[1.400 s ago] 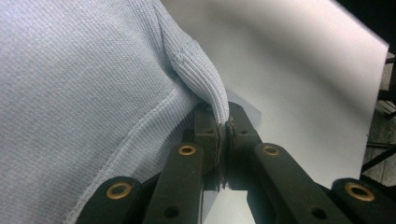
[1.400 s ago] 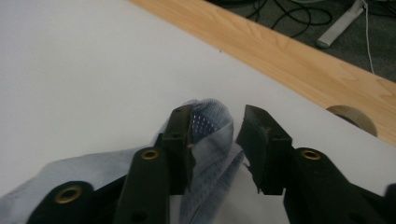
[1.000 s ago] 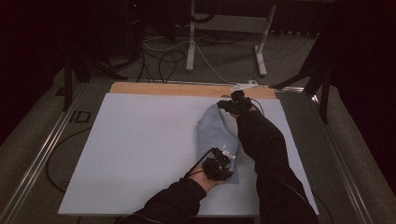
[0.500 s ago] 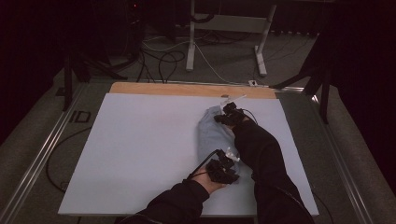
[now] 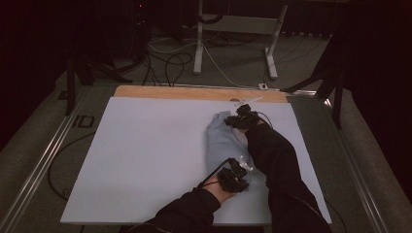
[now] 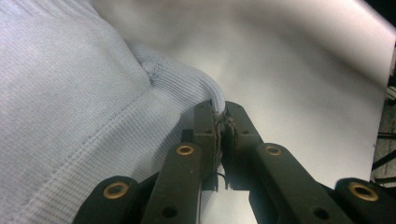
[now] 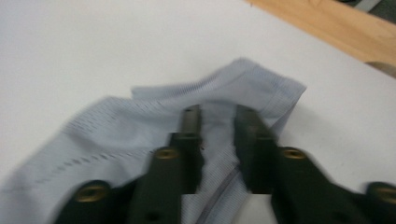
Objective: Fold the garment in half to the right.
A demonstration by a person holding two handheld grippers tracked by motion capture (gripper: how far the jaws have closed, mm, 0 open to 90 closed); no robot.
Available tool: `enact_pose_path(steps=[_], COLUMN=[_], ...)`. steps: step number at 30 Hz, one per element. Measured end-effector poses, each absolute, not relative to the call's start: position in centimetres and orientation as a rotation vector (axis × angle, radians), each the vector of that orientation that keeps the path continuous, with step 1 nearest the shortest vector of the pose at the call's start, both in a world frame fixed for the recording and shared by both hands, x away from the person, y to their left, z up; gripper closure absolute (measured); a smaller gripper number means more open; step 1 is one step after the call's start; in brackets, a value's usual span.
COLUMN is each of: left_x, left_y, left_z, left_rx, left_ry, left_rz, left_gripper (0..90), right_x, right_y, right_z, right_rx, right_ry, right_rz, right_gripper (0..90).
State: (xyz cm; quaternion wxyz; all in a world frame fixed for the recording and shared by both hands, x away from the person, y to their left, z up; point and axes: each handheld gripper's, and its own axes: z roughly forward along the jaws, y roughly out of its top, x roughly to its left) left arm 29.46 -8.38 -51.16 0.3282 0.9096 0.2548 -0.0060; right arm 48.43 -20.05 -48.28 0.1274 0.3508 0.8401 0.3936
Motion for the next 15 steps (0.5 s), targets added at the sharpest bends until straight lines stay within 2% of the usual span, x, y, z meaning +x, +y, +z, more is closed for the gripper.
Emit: enact_pose_path(steps=[2, 5, 15], left_x=[29.5, 29.3, 28.3], left_y=[-8.4, -8.6, -9.1], left_z=[-51.3, -51.3, -51.3], left_rx=[2.372, 2.372, 2.369], left_ry=[0.670, 0.663, 0.618], left_rz=[-0.034, -0.038, -0.028], left_gripper=[82.6, 79.1, 68.7], right_x=[48.1, 47.5, 46.0], right_y=[-20.5, -21.0, -22.0], right_z=[-47.7, -47.3, -46.8], right_rx=[1.025, 1.047, 1.080], right_ry=[2.422, 2.394, 2.350], right_rz=[1.186, 1.193, 1.228], right_gripper=[61.6, 55.3, 44.2])
